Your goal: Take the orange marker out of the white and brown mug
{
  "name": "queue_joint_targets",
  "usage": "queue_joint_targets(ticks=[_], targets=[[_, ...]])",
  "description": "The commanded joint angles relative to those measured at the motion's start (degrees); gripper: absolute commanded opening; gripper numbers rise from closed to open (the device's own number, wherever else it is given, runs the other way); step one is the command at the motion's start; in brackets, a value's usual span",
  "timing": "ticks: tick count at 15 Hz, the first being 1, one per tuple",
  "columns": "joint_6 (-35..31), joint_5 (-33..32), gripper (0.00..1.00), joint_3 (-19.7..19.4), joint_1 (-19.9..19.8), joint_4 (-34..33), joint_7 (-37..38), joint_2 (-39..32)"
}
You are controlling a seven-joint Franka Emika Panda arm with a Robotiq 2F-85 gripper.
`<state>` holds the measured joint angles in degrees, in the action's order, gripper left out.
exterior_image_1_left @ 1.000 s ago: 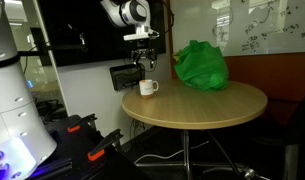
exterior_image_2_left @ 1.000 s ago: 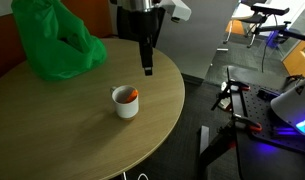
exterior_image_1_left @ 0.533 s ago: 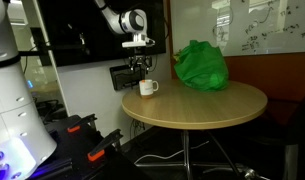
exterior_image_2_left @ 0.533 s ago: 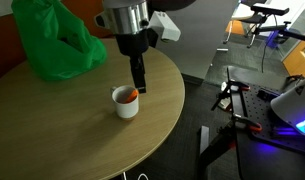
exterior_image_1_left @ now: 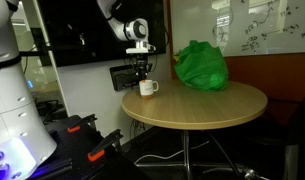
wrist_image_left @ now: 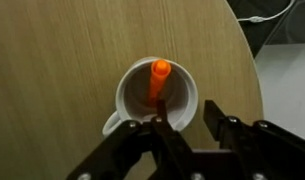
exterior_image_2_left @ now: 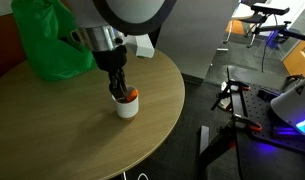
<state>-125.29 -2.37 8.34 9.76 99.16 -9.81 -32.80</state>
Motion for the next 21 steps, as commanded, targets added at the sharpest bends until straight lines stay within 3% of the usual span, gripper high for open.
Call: queue_joint_targets(ticks=[1, 3, 11, 16, 18, 20, 21], targets=[[3.60, -0.65, 0.56, -0.62, 0.11, -3.55, 1.28, -1.69], [4.56, -0.51, 0.56, -0.87, -0.14, -4.06, 1.17, -1.90], [7.92, -0.94, 0.38, -1.24, 0.14, -6.67, 1.49, -5.11], [11.79, -1.99, 0.43, -2.05, 0.89, -9.92, 3.25, -7.92], [14.95, -2.96, 0.41, -2.19, 1.13, -11.64, 3.63, -8.91], [17.45, -3.50, 0.29, -2.19, 1.29, -13.28, 3.69, -9.73], [18.47, -3.61, 0.14, -2.13, 1.36, -14.02, 3.80, -10.08]])
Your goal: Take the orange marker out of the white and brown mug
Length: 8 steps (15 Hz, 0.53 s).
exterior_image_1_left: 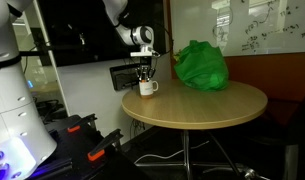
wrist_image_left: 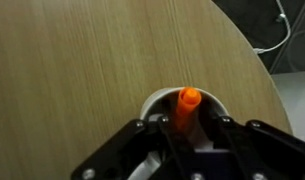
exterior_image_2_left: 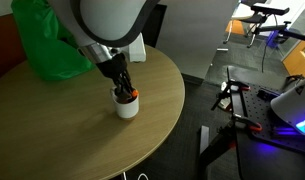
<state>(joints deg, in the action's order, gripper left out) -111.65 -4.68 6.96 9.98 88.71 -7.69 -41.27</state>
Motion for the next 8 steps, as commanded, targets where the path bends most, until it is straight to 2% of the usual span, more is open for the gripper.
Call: queue_joint_targets(ticks=[1, 2, 4, 8], targets=[[5.67, -1.29, 0.06, -0.65, 1.15, -4.22, 1.57, -1.90], [6.14, -1.19, 0.00, -0.49, 1.09, -4.59, 1.35, -1.97], [6.97, -1.22, 0.05, -0.48, 1.16, -5.28, 1.32, -1.93], [8.03, -0.38, 0.05, 0.15, 0.27, -4.84, -0.19, 0.32]])
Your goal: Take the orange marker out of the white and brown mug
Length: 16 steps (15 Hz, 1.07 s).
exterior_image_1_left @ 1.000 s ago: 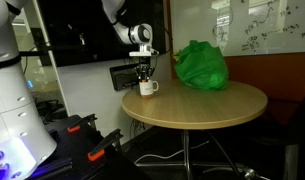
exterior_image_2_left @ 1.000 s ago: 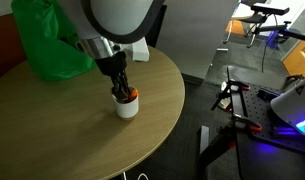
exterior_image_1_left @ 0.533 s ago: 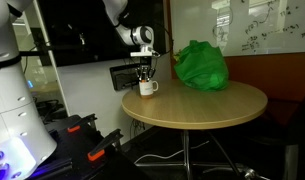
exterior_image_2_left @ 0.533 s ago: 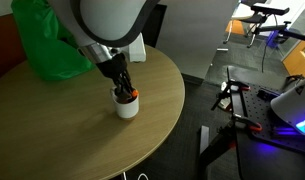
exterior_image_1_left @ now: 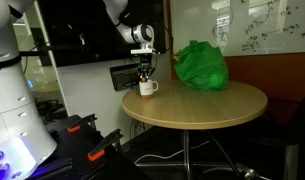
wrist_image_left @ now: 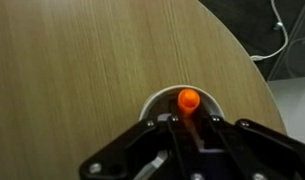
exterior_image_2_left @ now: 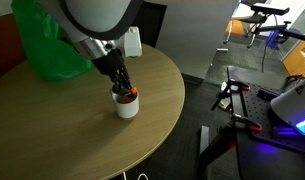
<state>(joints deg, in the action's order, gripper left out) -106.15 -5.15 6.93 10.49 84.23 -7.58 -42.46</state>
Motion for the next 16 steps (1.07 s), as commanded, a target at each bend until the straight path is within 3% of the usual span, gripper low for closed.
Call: queue_joint_targets(ticks=[1, 10, 16], targets=[[2.25, 0.32, 0.05, 0.40, -0.58, 0.17, -0.95, 2.44], [-5.56, 3.76, 0.05, 1.42, -5.34, 14.19, -10.00, 19.62], [-18.69, -0.62, 0.05, -3.49, -5.48, 24.76, 3.45, 23.61]])
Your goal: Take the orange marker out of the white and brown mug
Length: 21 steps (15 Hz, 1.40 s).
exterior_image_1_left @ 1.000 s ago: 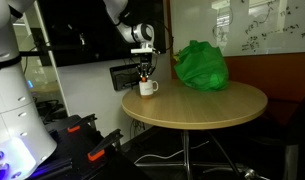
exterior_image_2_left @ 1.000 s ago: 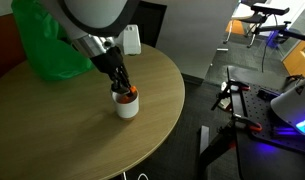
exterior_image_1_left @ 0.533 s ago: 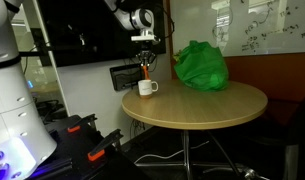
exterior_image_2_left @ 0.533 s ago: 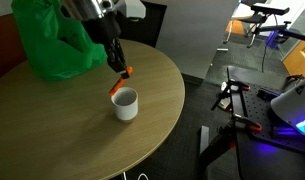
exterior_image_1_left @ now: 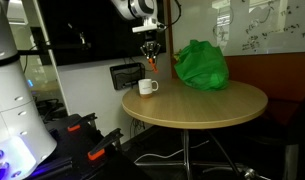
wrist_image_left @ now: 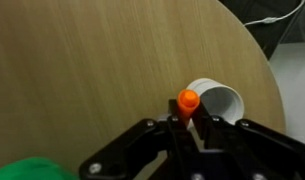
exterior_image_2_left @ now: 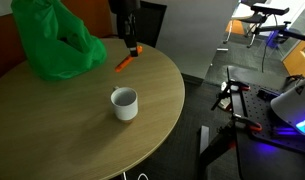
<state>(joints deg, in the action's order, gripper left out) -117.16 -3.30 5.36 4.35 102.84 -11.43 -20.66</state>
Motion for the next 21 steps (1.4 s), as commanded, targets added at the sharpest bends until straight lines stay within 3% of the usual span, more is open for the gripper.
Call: queue_joint_targets(ticks=[1, 7, 12, 17, 18, 19, 21], targets=[[-10.34, -3.37, 0.05, -2.76, 0.70, 7.77, 9.88, 1.55], [-25.59, -12.08, 0.05, -9.54, 1.74, 15.96, 25.77, -1.20], [-28.15, -17.23, 0.05, -13.79, 3.02, 15.80, 33.89, -5.44], [-27.82, -17.62, 0.05, -15.41, 4.47, 14.34, 37.19, -9.66], [-27.65, -17.55, 0.15, -15.65, 4.74, 13.88, 37.19, -10.45], [-27.43, -17.09, 0.44, -15.62, 4.77, 13.59, 37.24, -10.89], [-27.17, -16.95, 0.52, -15.57, 4.80, 12.98, 36.51, -11.39]])
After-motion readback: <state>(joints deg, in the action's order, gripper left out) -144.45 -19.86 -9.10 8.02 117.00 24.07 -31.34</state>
